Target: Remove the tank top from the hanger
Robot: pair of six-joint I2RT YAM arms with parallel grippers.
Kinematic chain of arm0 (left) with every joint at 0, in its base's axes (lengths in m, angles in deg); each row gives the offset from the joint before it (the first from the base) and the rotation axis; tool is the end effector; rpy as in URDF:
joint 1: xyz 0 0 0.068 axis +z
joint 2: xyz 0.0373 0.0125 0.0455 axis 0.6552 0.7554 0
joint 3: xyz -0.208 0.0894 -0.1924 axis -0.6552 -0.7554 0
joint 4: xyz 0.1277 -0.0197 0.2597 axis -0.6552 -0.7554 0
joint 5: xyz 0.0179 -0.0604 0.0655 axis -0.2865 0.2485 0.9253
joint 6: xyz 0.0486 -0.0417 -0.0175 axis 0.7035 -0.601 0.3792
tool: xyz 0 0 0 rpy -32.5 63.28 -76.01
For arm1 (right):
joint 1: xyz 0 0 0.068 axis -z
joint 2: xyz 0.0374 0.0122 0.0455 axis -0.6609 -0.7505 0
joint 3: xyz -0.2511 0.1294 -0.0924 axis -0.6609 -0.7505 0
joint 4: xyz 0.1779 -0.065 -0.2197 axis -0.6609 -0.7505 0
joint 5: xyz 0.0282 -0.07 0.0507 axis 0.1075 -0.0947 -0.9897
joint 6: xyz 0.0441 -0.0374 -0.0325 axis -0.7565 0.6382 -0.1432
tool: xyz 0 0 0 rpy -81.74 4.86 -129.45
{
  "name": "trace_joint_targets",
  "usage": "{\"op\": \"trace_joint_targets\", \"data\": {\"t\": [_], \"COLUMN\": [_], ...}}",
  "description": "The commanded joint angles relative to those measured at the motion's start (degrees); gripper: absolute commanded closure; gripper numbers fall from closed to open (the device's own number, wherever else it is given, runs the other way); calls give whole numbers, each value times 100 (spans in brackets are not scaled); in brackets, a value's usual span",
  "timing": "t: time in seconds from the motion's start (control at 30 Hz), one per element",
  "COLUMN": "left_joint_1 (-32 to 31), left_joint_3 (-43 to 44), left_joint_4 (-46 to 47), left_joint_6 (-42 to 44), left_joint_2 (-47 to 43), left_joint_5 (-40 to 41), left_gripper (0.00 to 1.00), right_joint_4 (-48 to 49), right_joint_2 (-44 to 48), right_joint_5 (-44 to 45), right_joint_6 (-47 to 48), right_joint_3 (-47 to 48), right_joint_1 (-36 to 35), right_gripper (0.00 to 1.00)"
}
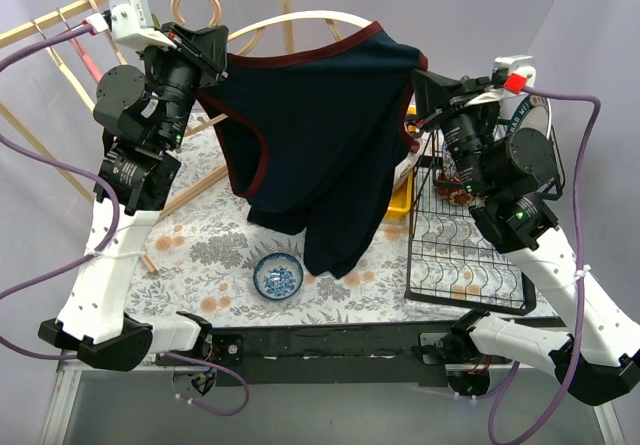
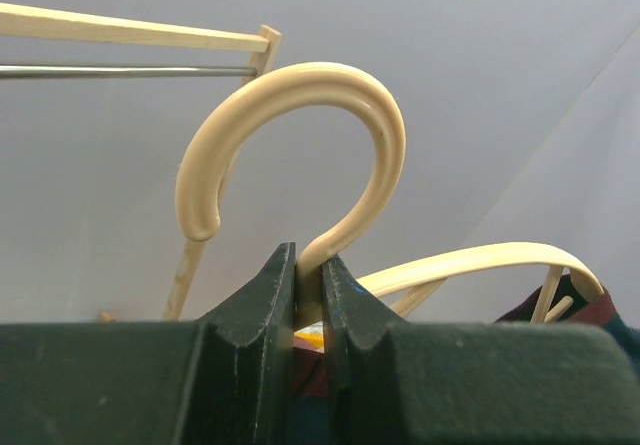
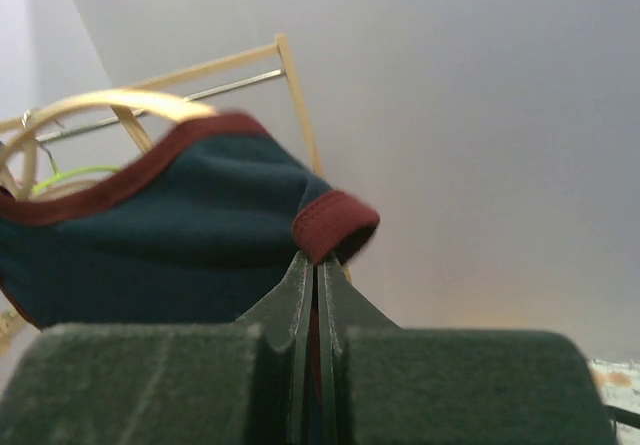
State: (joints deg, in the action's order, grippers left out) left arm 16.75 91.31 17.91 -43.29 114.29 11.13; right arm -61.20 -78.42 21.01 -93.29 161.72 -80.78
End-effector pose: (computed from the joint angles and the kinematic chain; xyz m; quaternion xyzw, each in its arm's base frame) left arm 0.2372 -0.0950 0.6228 -0.2502 0.5407 -0.4830 0.6417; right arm 0.1812 0.1257 0.5754 0.0126 0.5121 0.2679 0.8160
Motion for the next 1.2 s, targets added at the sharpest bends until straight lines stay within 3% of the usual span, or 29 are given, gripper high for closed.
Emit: {"op": "trace_joint_targets", "data": {"t": [0.0,0.23,0.3,0.33,0.4,0.57,0.83,1.0,1.17], "left_joint_1": [10,10,10,10,10,10,10,10,10], "left_joint_3": [479,542,638,865,1077,886,701,401,735], "left_joint_4": [114,659,633,502,151,87,939,1984,2004], "left_joint_6": [-422,-1732,-1890,-1856,-1524,-1188,-2583,-3787,-4096], "left_joint_2": [-49,-66,-57,-5,39,-144,-365,-532,-514], "left_joint_5": [-185,-1047,-1109,-978,-689,-28,-1143,-1732,-2128], "left_gripper": [100,100,100,100,100,100,100,100,100], "right_joint_4": [132,-113,-342,-264,-36,-62,45,-96,-342], "right_joint_2": [134,-155,-191,-113,211,424,-120,-498,-648], "right_joint_5": [-248,-2198,-2009,-1346,-867,-215,-1936,-1929,-1253], "right_joint_6": [135,39,-23,-215,-243,29,179,276,328], "right_joint_3": [-249,-434,-468,-625,-1065,-707,-435,-337,-118], "right_joint_1": [31,31,39,31,39,48,40,48,48], "right_gripper": [99,99,99,99,99,99,99,99,99]}}
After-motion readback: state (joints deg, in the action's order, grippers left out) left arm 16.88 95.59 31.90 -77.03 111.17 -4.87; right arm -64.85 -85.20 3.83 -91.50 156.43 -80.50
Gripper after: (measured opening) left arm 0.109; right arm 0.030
